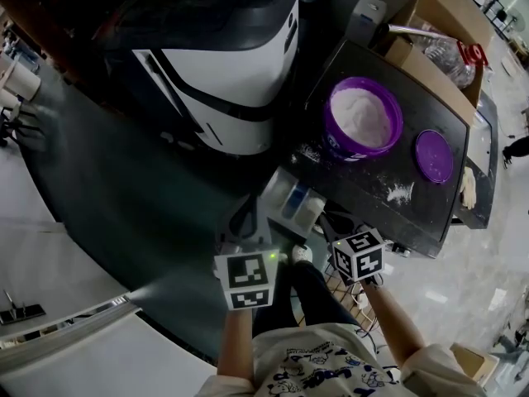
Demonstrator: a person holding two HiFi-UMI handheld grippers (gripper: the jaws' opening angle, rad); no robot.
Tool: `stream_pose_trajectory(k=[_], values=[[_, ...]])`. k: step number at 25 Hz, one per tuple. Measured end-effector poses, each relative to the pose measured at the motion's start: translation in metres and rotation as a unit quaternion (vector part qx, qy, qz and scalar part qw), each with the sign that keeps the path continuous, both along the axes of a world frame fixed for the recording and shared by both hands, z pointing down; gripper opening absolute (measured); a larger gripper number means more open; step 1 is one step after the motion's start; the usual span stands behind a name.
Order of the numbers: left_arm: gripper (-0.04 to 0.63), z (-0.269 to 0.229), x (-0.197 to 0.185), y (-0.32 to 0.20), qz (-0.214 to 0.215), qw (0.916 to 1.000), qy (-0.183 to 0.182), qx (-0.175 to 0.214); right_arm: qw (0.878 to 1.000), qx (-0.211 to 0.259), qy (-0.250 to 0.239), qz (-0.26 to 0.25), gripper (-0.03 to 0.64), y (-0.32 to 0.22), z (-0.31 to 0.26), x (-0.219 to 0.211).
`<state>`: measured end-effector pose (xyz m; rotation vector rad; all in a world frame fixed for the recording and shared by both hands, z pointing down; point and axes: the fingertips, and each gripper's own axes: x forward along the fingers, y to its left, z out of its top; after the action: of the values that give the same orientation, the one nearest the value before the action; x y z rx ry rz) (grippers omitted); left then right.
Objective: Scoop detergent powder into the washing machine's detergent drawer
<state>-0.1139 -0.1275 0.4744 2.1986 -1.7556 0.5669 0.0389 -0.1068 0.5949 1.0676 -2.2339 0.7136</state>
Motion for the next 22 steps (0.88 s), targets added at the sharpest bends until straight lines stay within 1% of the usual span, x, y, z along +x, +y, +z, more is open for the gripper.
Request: stream_pose_trajectory(k=[4,8,12,17,20,22], values=[[0.003,0.001,-0.002,0.001,-0.003,1.0,0.0,-0.001,0.998,0.037,0.049,-0.03,0.021,0.001,0.001,-0.003],[0.003,0.001,-0.004,0.001,-0.006,1.0,0.001,-0.002,0.99,0.079,0.099,-0.06,0.021,0.001,0.0,-0.007],[0.003,0.001,-0.005,0.001,-0.006,1.0,0.002,-0.002,0.974,0.123,0.164,-0.093,0.021,0.001,0.001,-0.01],[0.003,0.003,-0.006,0.002,-0.006,1.0,0.003,-0.004,0.955,0.162,0.217,-0.126,0.021,0.0,0.002,-0.014],[0.003,0.004,-0.006,0.002,-0.006,1.0,0.003,-0.004,0.938,0.186,0.254,-0.143,0.021,-0.002,0.004,-0.014],[0.003,0.003,-0.006,0.001,-0.006,1.0,0.003,-0.003,0.925,0.201,0.282,-0.155,0.021,-0.003,0.004,-0.015]])
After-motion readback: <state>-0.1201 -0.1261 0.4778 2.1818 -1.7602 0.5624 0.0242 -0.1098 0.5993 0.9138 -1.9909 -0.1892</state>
